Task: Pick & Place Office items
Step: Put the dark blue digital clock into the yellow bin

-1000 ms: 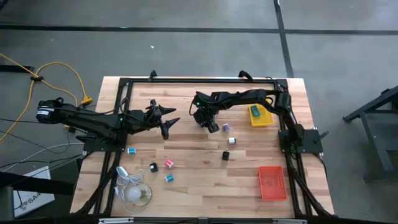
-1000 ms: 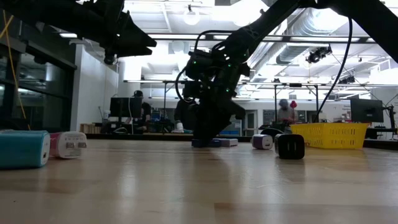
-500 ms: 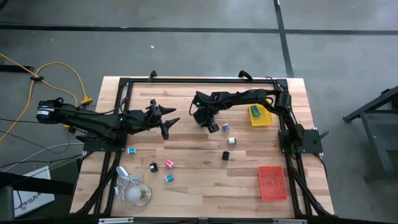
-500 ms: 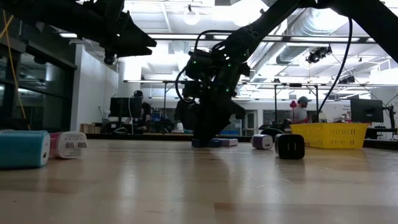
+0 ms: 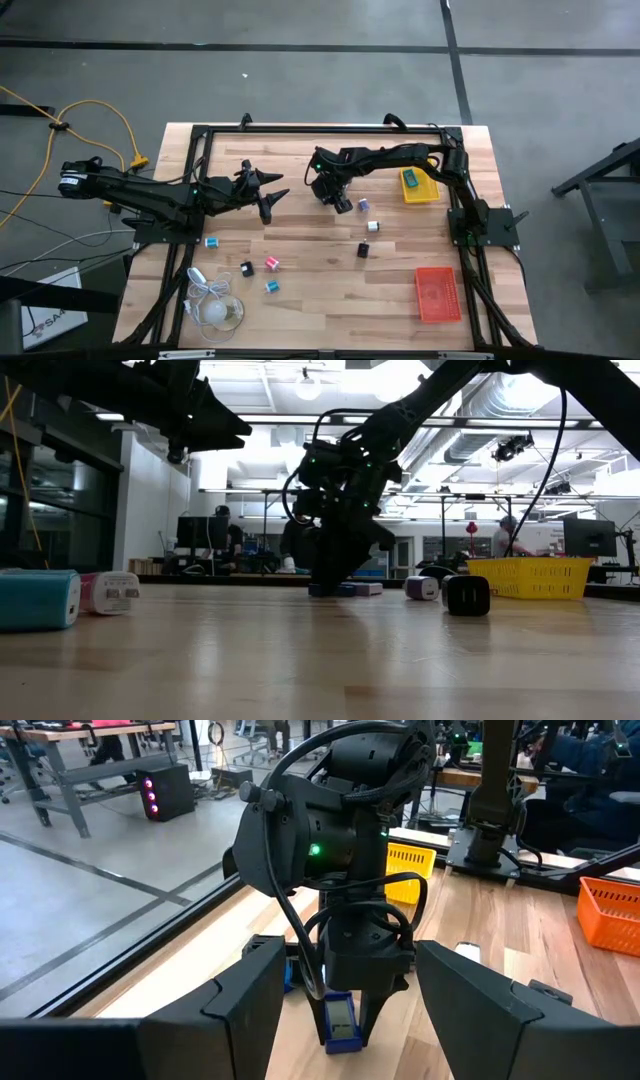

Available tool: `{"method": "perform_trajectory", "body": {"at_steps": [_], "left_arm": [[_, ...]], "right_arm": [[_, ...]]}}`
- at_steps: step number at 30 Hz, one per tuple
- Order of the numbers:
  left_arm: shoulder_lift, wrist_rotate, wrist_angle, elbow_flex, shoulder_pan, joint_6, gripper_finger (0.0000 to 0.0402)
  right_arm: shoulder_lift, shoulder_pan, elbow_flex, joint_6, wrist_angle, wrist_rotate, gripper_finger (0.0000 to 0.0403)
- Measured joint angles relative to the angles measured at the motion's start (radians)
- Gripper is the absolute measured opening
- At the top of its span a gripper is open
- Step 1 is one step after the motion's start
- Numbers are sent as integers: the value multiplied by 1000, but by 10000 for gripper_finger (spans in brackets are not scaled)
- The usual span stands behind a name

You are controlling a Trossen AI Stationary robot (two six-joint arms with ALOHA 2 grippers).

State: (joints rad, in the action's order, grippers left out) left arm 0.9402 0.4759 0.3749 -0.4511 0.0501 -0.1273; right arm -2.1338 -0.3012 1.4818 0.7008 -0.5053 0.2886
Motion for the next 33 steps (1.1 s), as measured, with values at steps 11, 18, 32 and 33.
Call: {"method": "perform_trajectory", "body": {"at_steps": [11, 18, 32, 33], "left_arm": [[0, 0, 0, 0, 0, 0, 218], [0, 0, 0, 0, 0, 0, 218], [0, 0, 1, 0, 0, 0, 218], [0, 0, 1, 0, 0, 0, 218]], "right_arm": [[0, 0, 0, 2, 0, -1, 146], [23, 13, -1, 6, 0, -26, 146], [97, 33, 0, -38, 18, -49, 146], [106, 33, 0, -41, 28, -56, 146]]}}
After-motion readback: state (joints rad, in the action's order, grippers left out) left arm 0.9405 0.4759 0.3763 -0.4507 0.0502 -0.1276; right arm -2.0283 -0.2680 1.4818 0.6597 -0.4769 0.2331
